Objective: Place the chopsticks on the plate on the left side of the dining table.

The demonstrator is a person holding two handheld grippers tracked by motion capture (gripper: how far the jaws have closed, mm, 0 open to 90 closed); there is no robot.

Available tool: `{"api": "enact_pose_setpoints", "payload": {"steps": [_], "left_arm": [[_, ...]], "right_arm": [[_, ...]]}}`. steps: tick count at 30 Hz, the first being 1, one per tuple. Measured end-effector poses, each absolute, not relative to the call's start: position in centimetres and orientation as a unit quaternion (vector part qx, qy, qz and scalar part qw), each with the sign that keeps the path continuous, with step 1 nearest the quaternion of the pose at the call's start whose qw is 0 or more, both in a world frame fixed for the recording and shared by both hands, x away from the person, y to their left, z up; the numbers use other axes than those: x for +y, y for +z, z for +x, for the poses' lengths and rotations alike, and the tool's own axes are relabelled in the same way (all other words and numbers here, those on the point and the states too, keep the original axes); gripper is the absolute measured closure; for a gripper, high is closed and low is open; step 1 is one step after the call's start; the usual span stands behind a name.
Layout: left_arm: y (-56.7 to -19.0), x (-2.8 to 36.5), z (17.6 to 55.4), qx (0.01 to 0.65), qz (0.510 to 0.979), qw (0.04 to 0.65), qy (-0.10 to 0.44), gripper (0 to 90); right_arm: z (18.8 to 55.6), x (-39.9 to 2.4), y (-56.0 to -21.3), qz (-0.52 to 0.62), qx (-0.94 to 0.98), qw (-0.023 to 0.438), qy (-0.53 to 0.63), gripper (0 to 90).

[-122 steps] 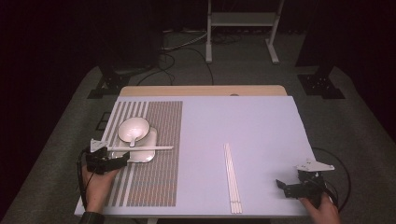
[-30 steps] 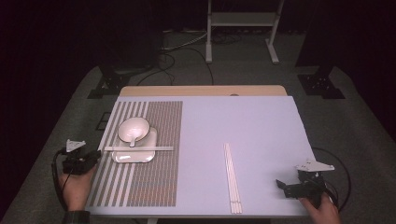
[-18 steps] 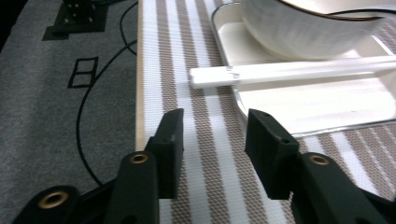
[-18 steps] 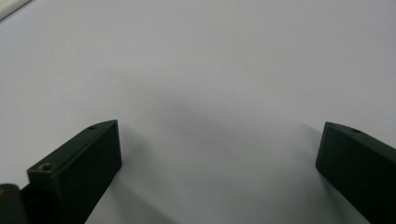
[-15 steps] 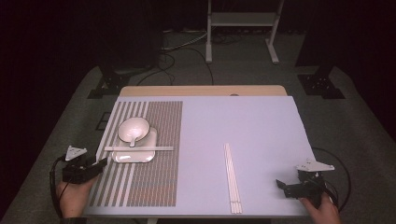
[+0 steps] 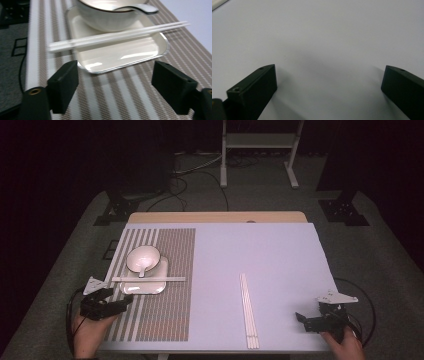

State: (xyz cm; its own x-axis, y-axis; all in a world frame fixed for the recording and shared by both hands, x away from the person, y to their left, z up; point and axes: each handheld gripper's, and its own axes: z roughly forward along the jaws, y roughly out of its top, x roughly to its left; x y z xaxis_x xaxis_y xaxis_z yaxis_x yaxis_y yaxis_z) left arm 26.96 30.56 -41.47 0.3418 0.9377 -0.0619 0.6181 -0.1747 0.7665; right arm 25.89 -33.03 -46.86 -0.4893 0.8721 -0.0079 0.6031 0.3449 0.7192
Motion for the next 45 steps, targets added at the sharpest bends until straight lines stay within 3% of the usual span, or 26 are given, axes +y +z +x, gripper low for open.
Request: {"api": "enact_pose_setpoints", "payload": {"steps": [14,45], "left_arm": [[-41.4,26.5,26.9,0.478,0.769,0.373,0.203,2.9],[-42.3,17.5,26.4,0.355,0.832,0.392,0.168,0.9]], "right_arm": [[25.9,-33.0,-46.9,0.464,0.795,0.2,0.335,0.0],[25.9,-33.0,-46.9,0.464,0.795,0.201,0.336,0.0]]}}
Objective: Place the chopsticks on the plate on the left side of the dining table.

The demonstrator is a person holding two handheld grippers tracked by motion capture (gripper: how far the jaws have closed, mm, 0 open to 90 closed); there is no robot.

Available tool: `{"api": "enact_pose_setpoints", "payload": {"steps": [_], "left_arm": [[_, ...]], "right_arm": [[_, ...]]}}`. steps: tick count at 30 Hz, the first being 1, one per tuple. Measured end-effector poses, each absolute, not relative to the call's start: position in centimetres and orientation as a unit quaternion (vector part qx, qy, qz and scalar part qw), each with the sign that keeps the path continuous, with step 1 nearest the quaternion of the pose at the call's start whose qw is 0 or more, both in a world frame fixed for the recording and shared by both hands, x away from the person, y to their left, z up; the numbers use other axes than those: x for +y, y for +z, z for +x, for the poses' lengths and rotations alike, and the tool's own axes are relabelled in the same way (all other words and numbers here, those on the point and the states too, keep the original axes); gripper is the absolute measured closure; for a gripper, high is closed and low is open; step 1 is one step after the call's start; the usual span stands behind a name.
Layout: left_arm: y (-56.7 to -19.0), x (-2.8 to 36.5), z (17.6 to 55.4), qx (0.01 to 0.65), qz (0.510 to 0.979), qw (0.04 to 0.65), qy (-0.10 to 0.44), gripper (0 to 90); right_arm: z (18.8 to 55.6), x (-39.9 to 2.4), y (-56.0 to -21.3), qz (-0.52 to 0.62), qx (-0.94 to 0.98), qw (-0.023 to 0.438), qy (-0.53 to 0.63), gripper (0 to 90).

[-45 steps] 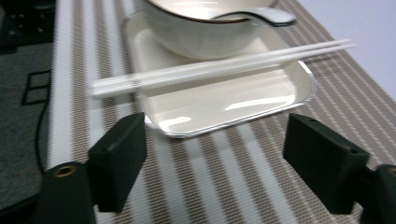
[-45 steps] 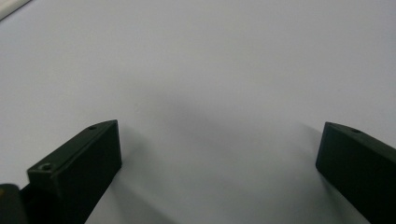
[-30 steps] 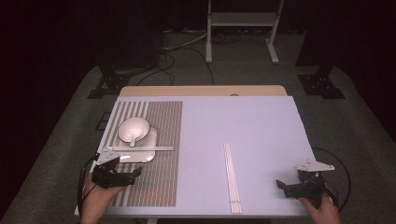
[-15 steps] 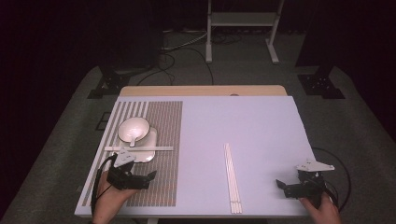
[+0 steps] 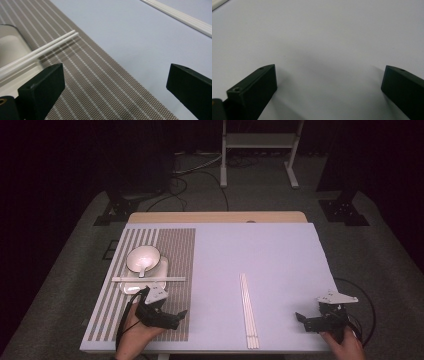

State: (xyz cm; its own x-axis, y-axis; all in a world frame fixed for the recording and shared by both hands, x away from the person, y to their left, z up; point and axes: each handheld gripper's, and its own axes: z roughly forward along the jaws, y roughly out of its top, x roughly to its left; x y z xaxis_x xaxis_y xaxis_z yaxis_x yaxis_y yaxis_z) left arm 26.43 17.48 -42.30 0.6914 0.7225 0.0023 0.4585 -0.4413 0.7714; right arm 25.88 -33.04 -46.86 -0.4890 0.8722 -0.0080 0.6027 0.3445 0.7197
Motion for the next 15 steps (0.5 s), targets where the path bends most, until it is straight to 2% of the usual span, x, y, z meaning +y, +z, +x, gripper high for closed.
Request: {"api": "enact_pose_setpoints", "payload": {"steps": [15], "left_arm": [[-43.4,14.9,26.1,0.313,0.851,0.391,0.159,0.9]], "right_arm": [[25.9,-33.0,-46.9,0.464,0.795,0.201,0.335,0.0]]}}
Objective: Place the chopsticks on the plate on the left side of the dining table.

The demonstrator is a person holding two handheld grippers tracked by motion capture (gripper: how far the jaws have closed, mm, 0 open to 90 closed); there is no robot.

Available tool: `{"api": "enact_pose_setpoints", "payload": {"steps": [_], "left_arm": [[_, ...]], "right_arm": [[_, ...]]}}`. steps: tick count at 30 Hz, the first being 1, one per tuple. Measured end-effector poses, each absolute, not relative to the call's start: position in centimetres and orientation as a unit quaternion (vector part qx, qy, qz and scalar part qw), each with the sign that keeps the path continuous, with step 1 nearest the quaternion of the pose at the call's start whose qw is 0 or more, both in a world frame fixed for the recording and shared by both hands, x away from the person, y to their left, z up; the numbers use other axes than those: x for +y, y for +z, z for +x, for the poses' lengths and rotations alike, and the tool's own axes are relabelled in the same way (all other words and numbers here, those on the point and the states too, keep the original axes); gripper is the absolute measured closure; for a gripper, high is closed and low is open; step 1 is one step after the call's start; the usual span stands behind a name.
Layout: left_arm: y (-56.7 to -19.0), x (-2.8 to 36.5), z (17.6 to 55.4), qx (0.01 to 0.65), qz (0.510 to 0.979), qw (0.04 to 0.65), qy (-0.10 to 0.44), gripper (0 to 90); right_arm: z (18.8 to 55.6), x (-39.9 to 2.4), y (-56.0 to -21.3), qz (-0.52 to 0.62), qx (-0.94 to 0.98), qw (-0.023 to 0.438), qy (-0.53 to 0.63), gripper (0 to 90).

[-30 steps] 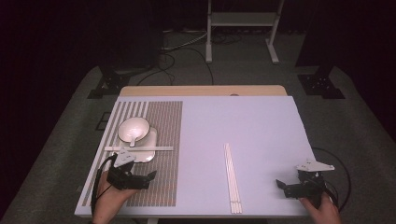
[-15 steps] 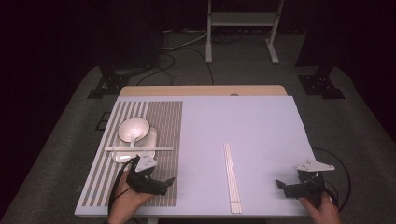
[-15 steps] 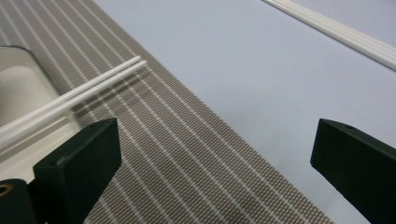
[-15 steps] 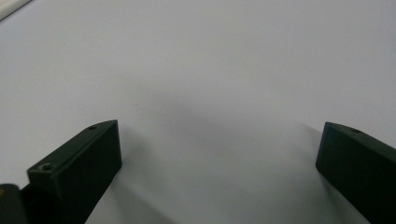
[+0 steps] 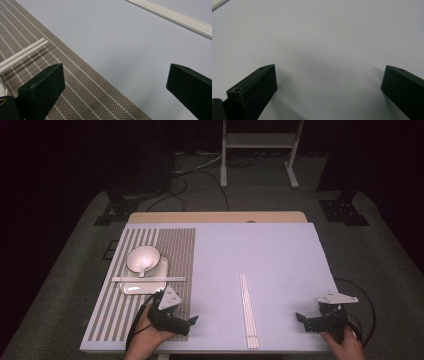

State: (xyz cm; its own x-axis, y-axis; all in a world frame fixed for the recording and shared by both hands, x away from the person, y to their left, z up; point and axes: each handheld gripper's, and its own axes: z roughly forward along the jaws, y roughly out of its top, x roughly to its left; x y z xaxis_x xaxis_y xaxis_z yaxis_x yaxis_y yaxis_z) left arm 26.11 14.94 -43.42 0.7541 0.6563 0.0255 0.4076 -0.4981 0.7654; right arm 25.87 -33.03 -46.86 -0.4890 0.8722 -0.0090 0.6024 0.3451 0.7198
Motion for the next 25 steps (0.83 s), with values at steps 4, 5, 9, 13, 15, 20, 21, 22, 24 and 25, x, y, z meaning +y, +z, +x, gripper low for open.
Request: {"api": "enact_pose_setpoints", "payload": {"steps": [4,5,9,13,15,20,21,22,24,25], "left_arm": [[-43.9,14.3,26.1,0.302,0.857,0.387,0.156,0.9],[-44.0,14.2,26.1,0.3,0.858,0.386,0.157,0.9],[-44.5,13.7,26.2,0.295,0.863,0.38,0.152,0.9],[-45.0,13.3,26.2,0.29,0.868,0.374,0.147,0.8],[-45.2,13.2,26.3,0.288,0.87,0.372,0.146,0.9],[-46.1,12.8,26.4,0.283,0.879,0.36,0.137,0.8],[-46.1,12.8,26.4,0.283,0.879,0.36,0.137,0.8],[-46.3,12.7,26.3,0.281,0.88,0.358,0.134,0.8],[-46.4,12.7,26.4,0.283,0.878,0.363,0.132,0.0],[-46.4,12.7,26.4,0.283,0.878,0.363,0.132,0.0]], "right_arm": [[25.9,-33.0,-46.9,0.464,0.795,0.201,0.335,0.0],[25.9,-33.0,-46.9,0.464,0.795,0.201,0.335,0.0],[25.9,-33.0,-46.9,0.464,0.795,0.201,0.335,0.0],[25.9,-33.0,-46.9,0.464,0.795,0.201,0.335,0.0],[25.9,-33.0,-46.9,0.464,0.795,0.201,0.335,0.0],[25.9,-33.0,-46.9,0.464,0.795,0.201,0.335,0.0],[25.9,-33.0,-46.9,0.464,0.795,0.201,0.335,0.0],[25.9,-33.0,-46.9,0.464,0.795,0.201,0.335,0.0],[25.9,-33.0,-46.9,0.464,0.795,0.201,0.336,0.0],[25.9,-33.0,-46.9,0.464,0.795,0.201,0.336,0.0]]}}
